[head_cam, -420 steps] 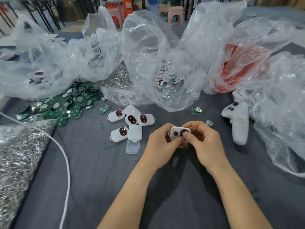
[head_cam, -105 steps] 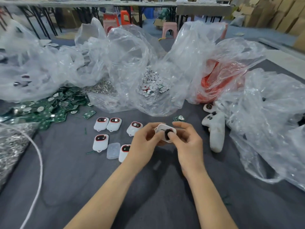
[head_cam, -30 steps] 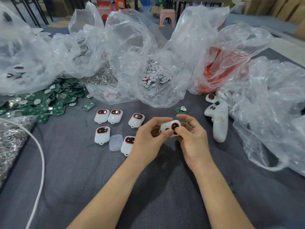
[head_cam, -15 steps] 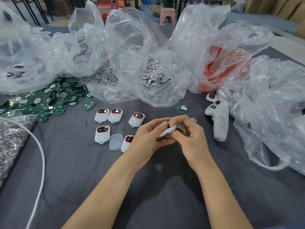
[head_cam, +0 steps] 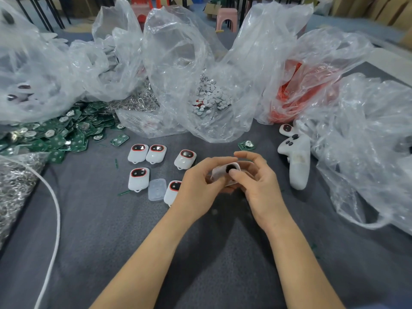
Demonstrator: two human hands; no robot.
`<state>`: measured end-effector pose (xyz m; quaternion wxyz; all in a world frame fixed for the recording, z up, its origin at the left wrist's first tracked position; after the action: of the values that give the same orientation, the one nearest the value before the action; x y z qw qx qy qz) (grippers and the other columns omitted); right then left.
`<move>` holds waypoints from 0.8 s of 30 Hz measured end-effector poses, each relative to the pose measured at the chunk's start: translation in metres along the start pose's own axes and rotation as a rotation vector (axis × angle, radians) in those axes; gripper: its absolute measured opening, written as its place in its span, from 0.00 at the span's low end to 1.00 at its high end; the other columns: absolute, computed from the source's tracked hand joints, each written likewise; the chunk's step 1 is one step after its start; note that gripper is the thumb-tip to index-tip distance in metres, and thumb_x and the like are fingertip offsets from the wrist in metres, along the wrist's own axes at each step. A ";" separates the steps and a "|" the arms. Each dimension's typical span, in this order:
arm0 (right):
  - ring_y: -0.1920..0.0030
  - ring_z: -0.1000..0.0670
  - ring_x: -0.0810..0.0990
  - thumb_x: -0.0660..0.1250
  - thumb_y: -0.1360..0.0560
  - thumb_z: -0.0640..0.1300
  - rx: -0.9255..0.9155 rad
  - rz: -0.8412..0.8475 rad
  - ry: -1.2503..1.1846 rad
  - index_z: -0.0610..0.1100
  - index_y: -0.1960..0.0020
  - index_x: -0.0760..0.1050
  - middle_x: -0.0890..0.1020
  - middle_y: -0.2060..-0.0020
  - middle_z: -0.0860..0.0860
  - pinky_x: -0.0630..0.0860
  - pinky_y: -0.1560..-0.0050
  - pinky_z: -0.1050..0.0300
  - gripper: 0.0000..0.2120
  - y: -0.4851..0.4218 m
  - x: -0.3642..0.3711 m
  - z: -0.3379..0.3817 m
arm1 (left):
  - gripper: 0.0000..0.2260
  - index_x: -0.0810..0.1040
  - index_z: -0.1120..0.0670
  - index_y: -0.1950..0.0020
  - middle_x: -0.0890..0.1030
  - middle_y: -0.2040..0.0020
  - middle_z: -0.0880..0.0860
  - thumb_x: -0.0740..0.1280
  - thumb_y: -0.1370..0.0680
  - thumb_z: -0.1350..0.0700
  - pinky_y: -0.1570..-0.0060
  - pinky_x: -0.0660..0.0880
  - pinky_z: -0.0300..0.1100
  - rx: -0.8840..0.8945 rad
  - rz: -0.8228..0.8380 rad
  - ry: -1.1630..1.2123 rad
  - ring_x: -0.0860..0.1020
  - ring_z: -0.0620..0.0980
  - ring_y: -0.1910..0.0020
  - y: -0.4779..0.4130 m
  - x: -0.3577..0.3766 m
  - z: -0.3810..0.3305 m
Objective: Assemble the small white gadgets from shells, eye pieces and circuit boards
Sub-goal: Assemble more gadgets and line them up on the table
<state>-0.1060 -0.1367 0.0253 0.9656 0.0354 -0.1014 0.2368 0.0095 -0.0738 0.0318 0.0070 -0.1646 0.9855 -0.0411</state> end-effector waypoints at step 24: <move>0.58 0.44 0.83 0.64 0.26 0.29 0.092 0.010 -0.116 0.45 0.47 0.76 0.84 0.60 0.44 0.78 0.57 0.52 0.14 0.001 0.002 0.005 | 0.19 0.79 0.48 0.41 0.76 0.54 0.48 0.76 0.30 0.59 0.57 0.70 0.28 0.284 -0.013 -0.442 0.76 0.39 0.55 0.002 -0.004 -0.006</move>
<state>-0.1060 -0.1356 0.0310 0.9543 0.0927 -0.1462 0.2436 0.0129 -0.0699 0.0373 0.2451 -0.1731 0.9433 -0.1421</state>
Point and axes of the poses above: each hand's wrist, its own y-axis away from the middle knuckle, its own x-axis out of the palm, z = x × y, the point moved 1 cm from there along -y, towards the middle knuckle
